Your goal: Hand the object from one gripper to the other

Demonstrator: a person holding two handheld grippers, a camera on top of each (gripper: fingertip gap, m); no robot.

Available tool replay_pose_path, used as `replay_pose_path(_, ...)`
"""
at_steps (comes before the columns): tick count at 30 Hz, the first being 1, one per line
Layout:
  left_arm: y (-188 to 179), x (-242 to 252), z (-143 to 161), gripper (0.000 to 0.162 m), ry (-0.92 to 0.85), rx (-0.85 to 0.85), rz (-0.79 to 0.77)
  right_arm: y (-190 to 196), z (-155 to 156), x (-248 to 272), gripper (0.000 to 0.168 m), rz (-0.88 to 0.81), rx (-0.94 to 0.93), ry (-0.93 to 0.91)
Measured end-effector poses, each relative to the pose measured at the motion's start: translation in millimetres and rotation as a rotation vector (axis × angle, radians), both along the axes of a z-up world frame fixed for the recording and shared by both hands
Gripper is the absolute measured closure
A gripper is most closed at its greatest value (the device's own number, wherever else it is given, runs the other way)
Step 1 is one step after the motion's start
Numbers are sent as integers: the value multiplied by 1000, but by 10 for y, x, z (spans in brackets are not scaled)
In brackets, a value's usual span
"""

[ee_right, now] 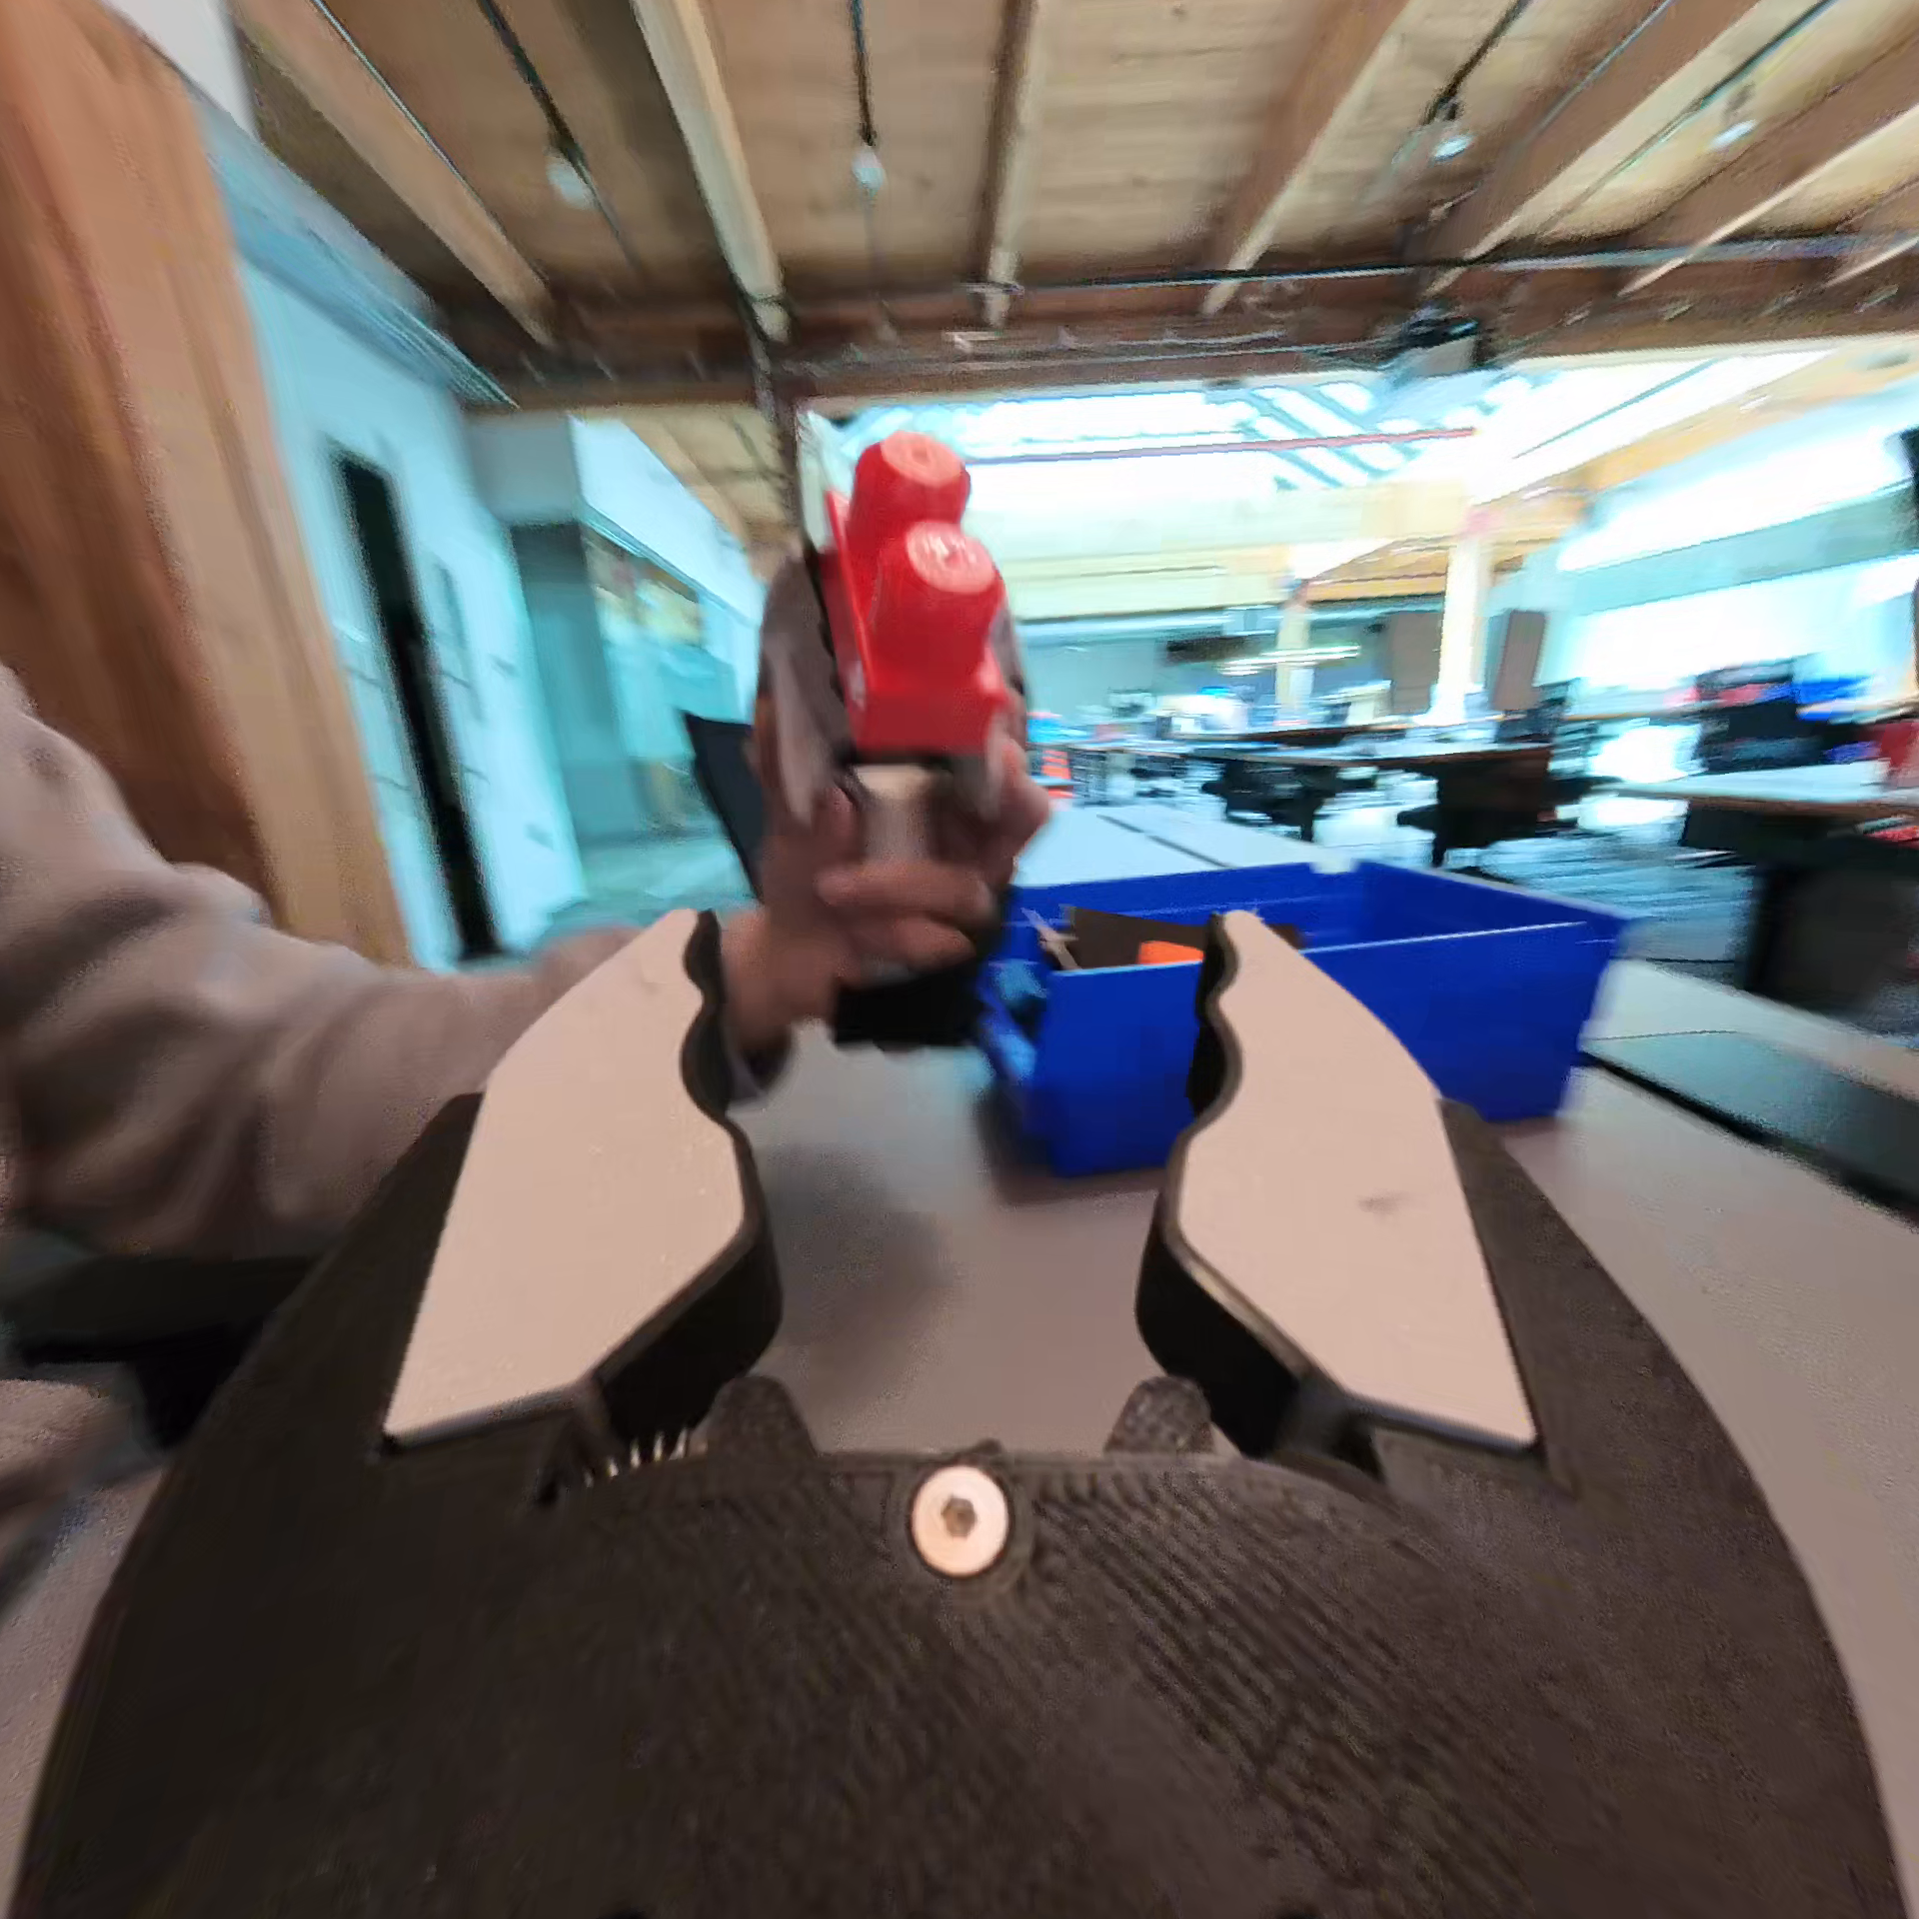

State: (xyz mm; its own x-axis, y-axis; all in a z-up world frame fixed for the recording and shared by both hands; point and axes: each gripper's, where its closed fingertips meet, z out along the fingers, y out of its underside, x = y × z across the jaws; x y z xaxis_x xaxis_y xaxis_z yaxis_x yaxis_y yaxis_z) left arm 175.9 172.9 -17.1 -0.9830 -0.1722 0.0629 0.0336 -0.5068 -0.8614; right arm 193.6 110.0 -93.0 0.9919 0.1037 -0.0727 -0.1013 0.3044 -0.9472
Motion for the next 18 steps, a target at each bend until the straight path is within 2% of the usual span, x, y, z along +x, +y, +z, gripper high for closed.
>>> replay_pose_path(2, -285, 42, -192, 126, 0, 5, -87, -16, 6, -84, 97, 113, 18, 61)
replay_pose_path(3, -393, 52, -272, 126, 2, 9, -125, -44, -23, -94, 103, 106, 18, 57)
replay_pose_path(7, -633, 115, -542, 126, 22, 30, -166, -230, -146, 26, 102, -75, 32, -1)
replay_pose_path(12, -739, 159, -748, 126, 60, 66, -157, -161, -307, 34, 118, -83, -69, -17)
replay_pose_path(13, -758, 154, -774, 126, 56, 79, -150, -134, -360, 9, 129, -82, -97, -46)
replay_pose_path(16, -778, 129, -785, 127, 43, 81, -156, -121, -381, 13, 132, -132, -114, -114)
replay_pose_path(18, -750, 244, -792, 127, 86, 78, -89, -166, -363, 149, 132, -251, -140, -169)
